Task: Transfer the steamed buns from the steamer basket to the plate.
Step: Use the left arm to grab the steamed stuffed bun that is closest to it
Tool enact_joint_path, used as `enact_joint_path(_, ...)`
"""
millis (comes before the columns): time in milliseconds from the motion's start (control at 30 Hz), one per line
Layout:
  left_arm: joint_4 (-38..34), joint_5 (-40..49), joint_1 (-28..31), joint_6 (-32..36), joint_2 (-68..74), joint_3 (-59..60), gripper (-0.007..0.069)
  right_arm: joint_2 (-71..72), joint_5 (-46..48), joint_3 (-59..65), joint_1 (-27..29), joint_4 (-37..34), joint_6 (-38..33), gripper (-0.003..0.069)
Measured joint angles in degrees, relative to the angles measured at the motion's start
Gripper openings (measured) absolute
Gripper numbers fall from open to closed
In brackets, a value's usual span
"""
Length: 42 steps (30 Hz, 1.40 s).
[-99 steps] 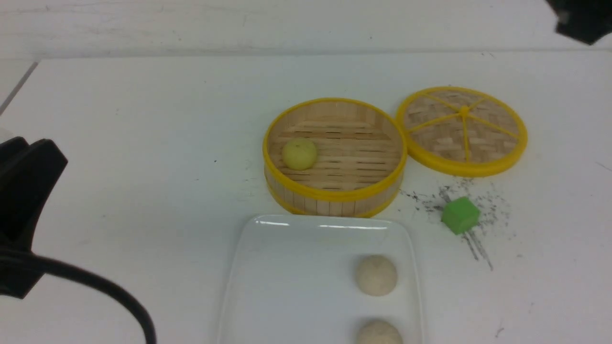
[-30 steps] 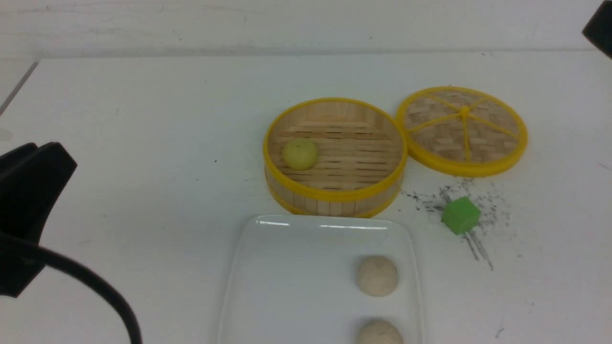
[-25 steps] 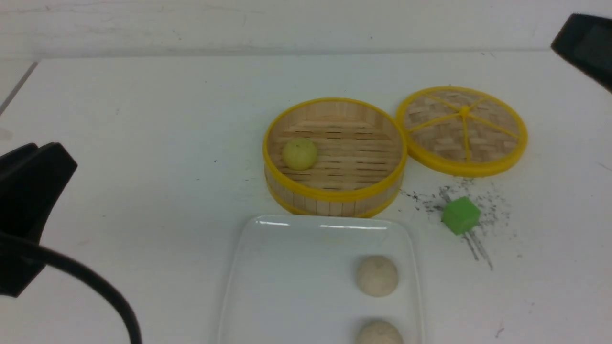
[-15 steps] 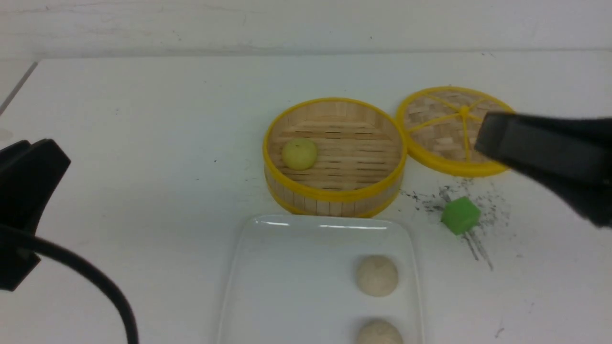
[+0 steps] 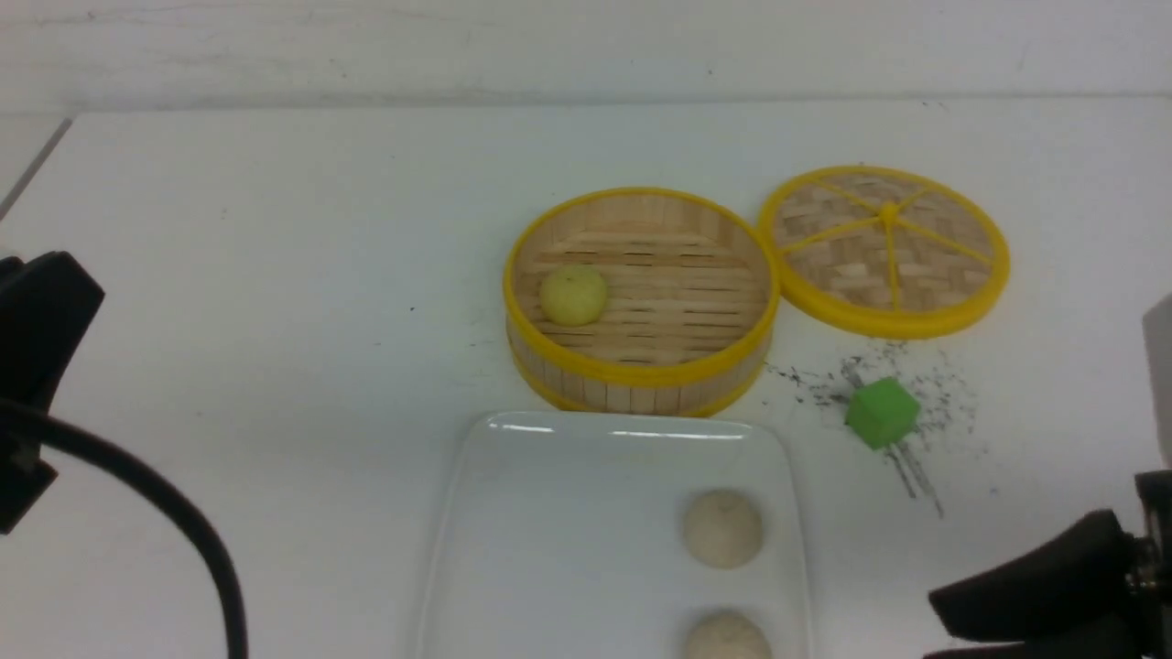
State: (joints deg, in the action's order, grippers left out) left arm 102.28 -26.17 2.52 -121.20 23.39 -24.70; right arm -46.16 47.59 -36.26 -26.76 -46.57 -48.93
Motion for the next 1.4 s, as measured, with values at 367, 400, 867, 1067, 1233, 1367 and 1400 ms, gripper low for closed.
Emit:
enact_joint_path(367,0.00,0.46,0.00,0.00,0.00,0.00,0.0251,0.00,-15.76,0.05,0.00,33.87,22.74,0.0285)
enact_joint_path(400,0.00,0.46,0.00,0.00,0.00,0.00,0.0251,0.00,-17.00,0.05,0.00,36.97,24.60,0.0285)
enact_joint_path(867,0.00,0.51,0.00,0.00,0.00,0.00,0.0251,0.75,-27.65,0.06,0.00,78.00,72.88,0.0285)
enact_joint_path(1067,0.00,0.51,0.00,0.00,0.00,0.00,0.0251,6.33,-27.32,0.06,0.00,89.55,89.61,0.0285)
enact_joint_path(1233,0.00,1.94,0.00,0.00,0.00,0.00,0.0251,13.90,-22.33,0.11,0.00,92.29,93.98,0.0285)
enact_joint_path(1367,0.00,2.71,0.00,0.00,0.00,0.00,0.0251,18.77,-19.45,1.80,0.00,85.03,88.96,0.0284)
enact_joint_path(1400,0.00,2.79,0.00,0.00,0.00,0.00,0.0251,19.64,-19.06,2.45,0.00,82.16,86.15,0.0283)
